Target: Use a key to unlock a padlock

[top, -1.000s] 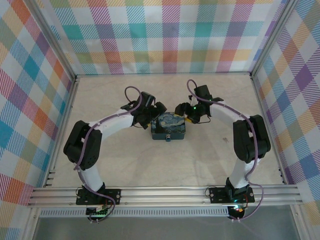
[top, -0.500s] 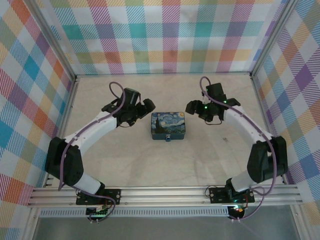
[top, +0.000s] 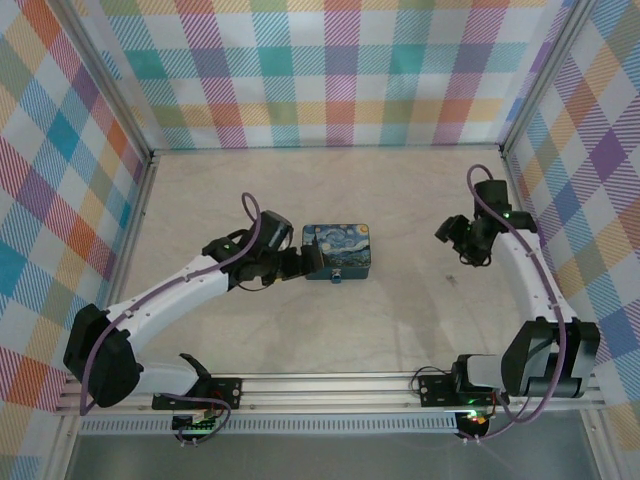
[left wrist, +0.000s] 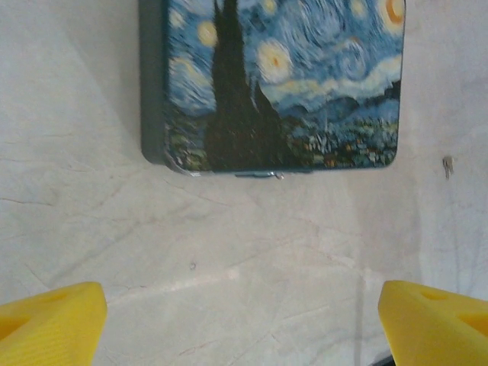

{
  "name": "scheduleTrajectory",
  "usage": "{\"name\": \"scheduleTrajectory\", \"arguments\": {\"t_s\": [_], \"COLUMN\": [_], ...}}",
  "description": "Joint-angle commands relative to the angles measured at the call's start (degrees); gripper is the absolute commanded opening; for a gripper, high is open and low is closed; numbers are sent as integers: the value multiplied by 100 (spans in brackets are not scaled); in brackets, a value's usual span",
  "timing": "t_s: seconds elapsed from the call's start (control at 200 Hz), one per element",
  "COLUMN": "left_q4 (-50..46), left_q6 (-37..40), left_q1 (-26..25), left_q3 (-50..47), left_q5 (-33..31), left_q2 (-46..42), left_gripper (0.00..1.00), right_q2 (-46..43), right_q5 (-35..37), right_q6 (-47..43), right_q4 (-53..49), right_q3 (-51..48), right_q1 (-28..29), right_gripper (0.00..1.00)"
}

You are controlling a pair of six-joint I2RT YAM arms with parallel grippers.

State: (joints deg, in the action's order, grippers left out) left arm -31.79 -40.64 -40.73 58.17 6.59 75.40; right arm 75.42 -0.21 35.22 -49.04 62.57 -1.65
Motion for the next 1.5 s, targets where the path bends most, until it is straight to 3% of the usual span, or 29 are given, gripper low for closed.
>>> {"name": "scheduleTrajectory", "arguments": {"t_s": [0.0, 0.15, 0.27, 0.41, 1.495], "left_q4": [-80, -241, -494, -483, -477], "left_q6": [137, 385, 676, 695, 549], "left_q1": [-279, -885, -1413, -1664, -1769], "left_q3": [81, 597, 1087, 1276, 1249], "left_q5": [-77, -299, -623, -609, -659], "left_q2": [-16, 388, 810, 1123, 1451], "left_gripper": [92, 92, 93, 92, 92], "right_q2": [409, 1141, 1381, 1611, 2495], "right_q5": [217, 713, 748, 821, 289], "right_q6": [575, 1055, 1307, 1467, 1984], "right_q4": [-604, -1184, -1012, -797, 109], "right_q3": [179, 618, 566, 484, -179], "right_q1": [-117, -149, -151, -176, -181], "right_gripper": [63, 59, 57, 53, 44]}}
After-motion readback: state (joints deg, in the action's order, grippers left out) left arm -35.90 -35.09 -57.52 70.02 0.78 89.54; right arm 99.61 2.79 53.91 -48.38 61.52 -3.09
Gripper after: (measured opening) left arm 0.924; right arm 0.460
